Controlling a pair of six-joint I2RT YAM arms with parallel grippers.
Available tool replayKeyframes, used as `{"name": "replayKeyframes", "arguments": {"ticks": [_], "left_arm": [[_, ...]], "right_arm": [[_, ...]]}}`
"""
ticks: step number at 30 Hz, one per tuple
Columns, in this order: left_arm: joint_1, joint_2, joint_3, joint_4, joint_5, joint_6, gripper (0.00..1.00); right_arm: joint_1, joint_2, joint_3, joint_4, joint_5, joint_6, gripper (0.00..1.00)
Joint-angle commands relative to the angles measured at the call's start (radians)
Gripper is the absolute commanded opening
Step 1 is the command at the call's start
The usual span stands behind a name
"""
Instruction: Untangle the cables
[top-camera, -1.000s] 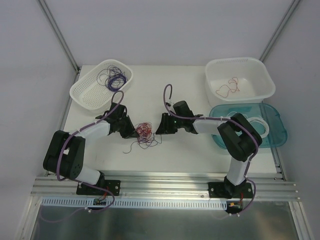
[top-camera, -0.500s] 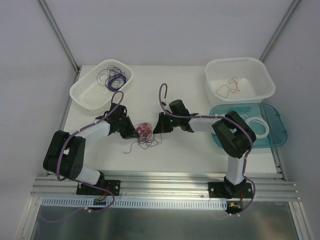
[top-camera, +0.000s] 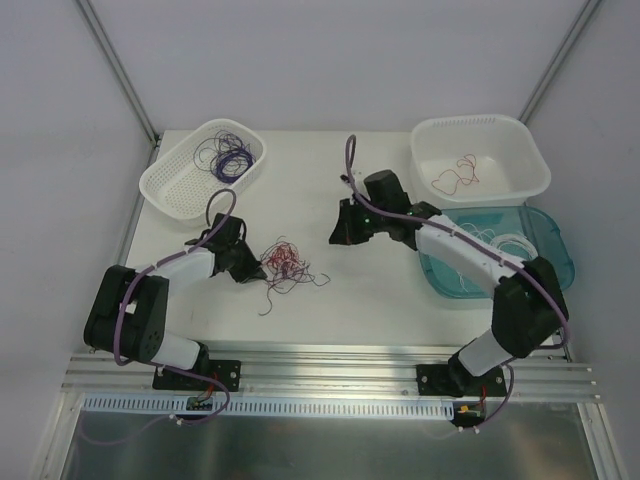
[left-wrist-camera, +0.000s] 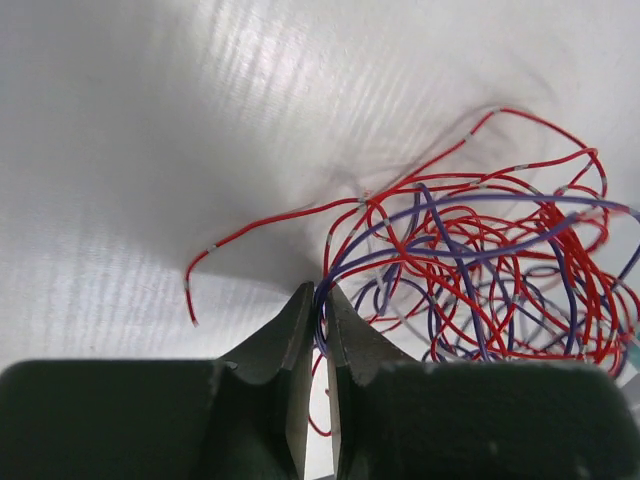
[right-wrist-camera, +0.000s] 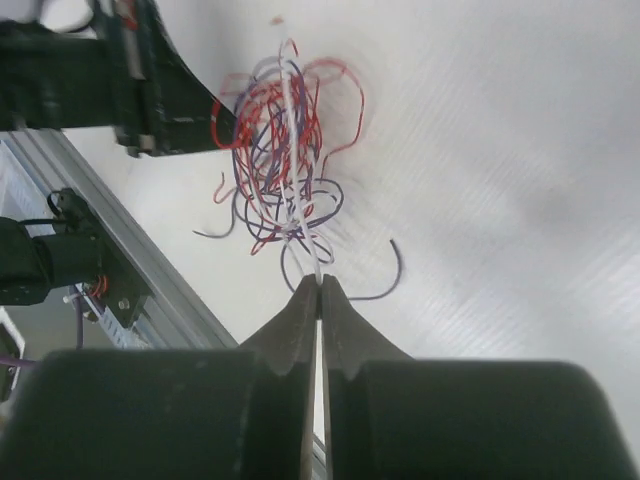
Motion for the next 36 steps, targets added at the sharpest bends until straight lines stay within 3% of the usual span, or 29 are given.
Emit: {"name": "replayKeyframes", "arguments": {"ticks": [1, 9, 18, 28, 36], "left_arm": [[0.017, -0.028, -0.008, -0.003, -0.058, -0.022, 0.09], [0.032, -0.021, 0.001, -0.008, -0.07, -0.022, 0.09], [0.095, -0.034, 0.004, -0.037, -0.075, 0.009, 0.11], [0.123, -0.054, 0.006, -0.066, -0.104, 0.04, 0.14], [0.123, -0.109, 0.03, -0.091, -0.056, 0.11, 0.34]], "right_arm": [[-0.031, -0.157, 0.134, -0.226, 0.072, -0.136, 0.01], [-0.057, -0.287, 0.46, -0.476, 0.132, -0.251, 0.01], [-0.208, -0.375, 0.743, -0.623, 0.156, -0.259, 0.01], [-0.41, -0.467, 0.831, -0.699, 0.314, -0.282, 0.01], [-0.49, -0.513, 0.715, -0.69, 0.56, -0.319, 0.01]]}}
